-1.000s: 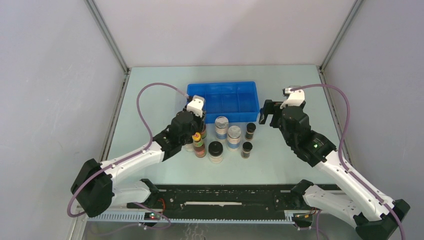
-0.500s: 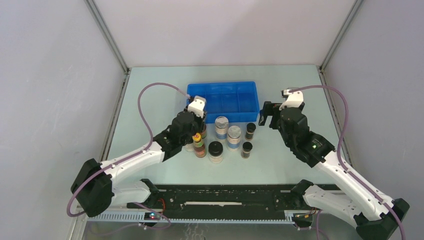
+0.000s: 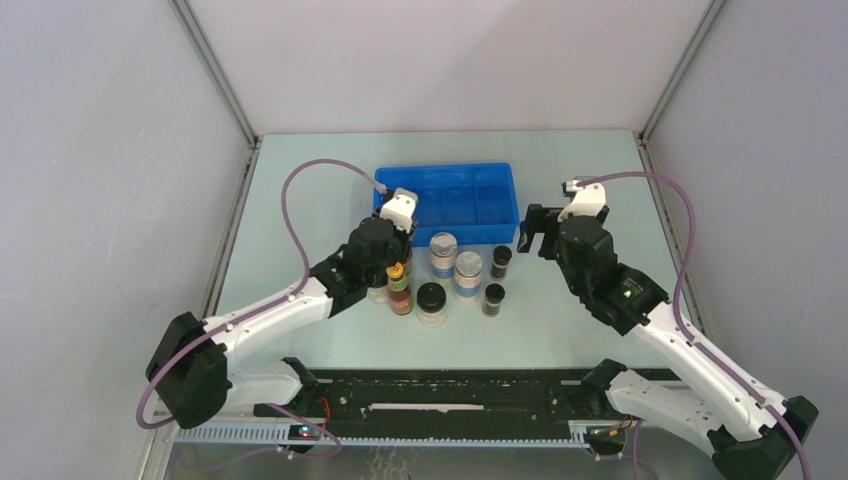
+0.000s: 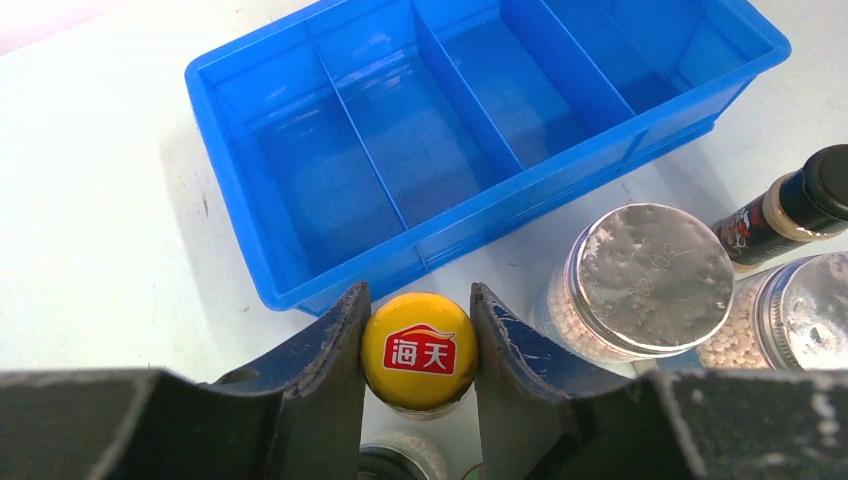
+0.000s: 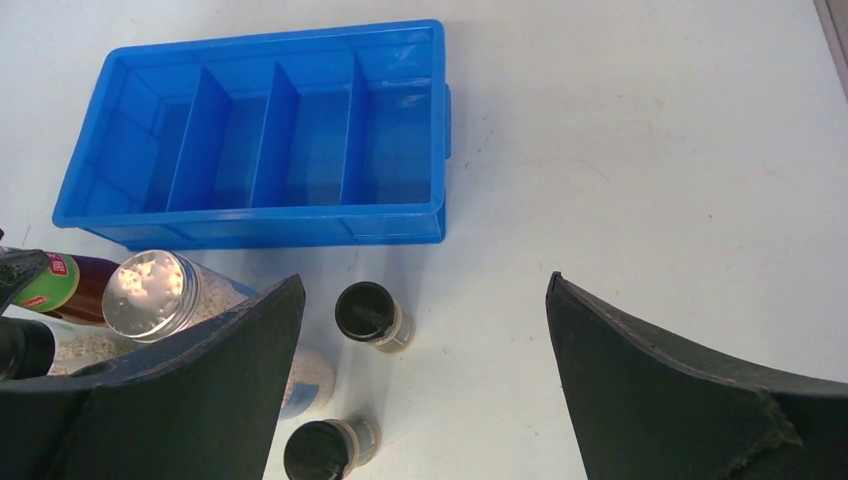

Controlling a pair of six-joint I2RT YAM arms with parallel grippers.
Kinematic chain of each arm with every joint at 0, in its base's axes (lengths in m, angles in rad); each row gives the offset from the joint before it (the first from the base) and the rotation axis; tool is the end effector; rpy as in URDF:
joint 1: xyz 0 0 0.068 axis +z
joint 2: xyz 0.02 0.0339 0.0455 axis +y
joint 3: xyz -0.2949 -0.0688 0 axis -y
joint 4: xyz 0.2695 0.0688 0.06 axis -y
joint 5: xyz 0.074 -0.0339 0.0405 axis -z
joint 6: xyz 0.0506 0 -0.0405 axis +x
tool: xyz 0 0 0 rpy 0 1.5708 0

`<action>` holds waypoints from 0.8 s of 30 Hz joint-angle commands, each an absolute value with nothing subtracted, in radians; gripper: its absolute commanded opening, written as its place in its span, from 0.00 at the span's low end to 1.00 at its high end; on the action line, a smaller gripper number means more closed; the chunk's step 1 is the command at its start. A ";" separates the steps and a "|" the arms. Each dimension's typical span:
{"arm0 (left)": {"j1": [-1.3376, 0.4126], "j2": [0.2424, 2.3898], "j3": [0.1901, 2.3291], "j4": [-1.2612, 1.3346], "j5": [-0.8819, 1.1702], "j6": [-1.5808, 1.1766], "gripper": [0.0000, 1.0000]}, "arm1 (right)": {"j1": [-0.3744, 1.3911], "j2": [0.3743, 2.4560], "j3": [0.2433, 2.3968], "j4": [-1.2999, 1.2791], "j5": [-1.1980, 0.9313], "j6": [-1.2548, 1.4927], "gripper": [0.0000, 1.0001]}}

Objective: Organize the condiment bottles
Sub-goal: Pick up the bottle from the center of the board.

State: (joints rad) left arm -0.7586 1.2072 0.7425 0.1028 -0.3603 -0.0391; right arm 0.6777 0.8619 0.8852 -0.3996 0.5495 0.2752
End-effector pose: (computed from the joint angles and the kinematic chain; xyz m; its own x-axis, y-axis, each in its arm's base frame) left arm 0.2274 -0.1910 0.2790 -0.2726 0.2080 -0.9394 0.3941 0.9148 0.0882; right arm 0.1763 0.1080 0.3606 -0.3180 0.0415 -0.9472 -0.0726 0.9950 0.0680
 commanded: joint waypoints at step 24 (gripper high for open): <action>-0.772 1.147 0.951 0.118 -0.405 -0.002 0.00 | 0.689 0.848 0.877 -0.359 0.569 0.279 1.00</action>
State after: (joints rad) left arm -0.7620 1.2102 0.8352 0.0257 -0.3645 -0.0254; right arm 0.6777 0.8608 0.8780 -0.3988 0.5495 0.2749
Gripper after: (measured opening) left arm 0.435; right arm 0.993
